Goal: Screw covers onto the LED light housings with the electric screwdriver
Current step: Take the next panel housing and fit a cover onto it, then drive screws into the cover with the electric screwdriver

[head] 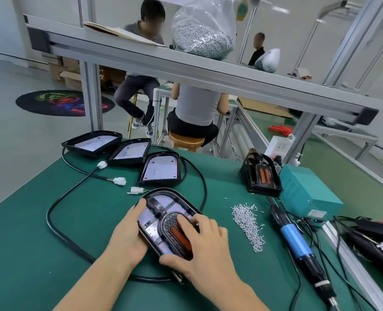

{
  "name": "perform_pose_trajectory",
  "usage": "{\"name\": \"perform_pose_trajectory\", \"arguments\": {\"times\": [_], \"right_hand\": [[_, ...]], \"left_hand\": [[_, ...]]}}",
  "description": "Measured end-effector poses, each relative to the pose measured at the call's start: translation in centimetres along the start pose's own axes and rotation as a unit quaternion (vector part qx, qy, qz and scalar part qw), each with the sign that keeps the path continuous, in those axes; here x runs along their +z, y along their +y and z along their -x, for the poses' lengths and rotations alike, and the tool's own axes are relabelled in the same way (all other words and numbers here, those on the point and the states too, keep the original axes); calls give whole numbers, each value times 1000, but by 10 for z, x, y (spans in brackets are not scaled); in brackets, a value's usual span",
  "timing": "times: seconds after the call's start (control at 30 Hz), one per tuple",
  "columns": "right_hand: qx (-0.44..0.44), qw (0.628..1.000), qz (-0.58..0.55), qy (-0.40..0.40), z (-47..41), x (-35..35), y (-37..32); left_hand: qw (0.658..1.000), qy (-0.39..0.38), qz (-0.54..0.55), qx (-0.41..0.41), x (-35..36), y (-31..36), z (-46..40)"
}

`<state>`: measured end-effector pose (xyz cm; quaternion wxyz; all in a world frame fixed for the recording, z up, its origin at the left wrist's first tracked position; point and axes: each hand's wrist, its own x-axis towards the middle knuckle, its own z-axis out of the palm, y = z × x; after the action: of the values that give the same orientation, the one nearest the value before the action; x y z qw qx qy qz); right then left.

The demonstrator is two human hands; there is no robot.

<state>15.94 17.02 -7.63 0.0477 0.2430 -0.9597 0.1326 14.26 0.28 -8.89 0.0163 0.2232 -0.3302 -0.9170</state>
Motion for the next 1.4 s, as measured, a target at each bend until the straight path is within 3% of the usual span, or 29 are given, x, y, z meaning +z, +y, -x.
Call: {"name": "perform_pose_trajectory", "arguments": {"times": [0.13,0.2,0.3,0.4,0.53,0.63,0.7,0.77,0.83,0.93,1.07,1.2,1.3,1.4], "right_hand": [[-40,999,3,-7,-3,-1,-1],[-67,997,-24,4,-1,-3,-1],[-42,992,-95,70,7,-17,19],[88,983,-66,144,14,-41,76],[327,944,30,38,27,-72,160],[385,920,56,-48,32,-75,192],[385,920,26,-68,31,-71,201],[386,919,-3,-76,28,-69,202],[386,919,-15,-77,27,-65,203],[373,925,-30,-63,29,-58,203],[368,925,-80,-41,33,-55,207],[370,918,-141,5,38,-55,216],[376,886,-266,52,40,-61,217],[396,823,-402,62,37,-75,213]], "left_hand": [[996,63,-61,19,-6,0,0],[979,92,-169,59,-10,2,-3],[880,143,-424,162,-20,5,-9],[784,146,-571,195,-21,8,-4],[699,122,-688,152,-11,22,-1],[620,142,-747,195,11,31,7],[600,118,-725,317,38,27,11],[607,33,-692,390,74,16,9],[612,-66,-698,365,114,-1,-5],[554,-134,-775,272,157,-35,-40],[501,-152,-831,190,166,-74,-79],[473,-137,-848,198,160,-94,-93],[455,-124,-856,213,159,-101,-98],[418,-115,-871,230,162,-104,-98]]}}
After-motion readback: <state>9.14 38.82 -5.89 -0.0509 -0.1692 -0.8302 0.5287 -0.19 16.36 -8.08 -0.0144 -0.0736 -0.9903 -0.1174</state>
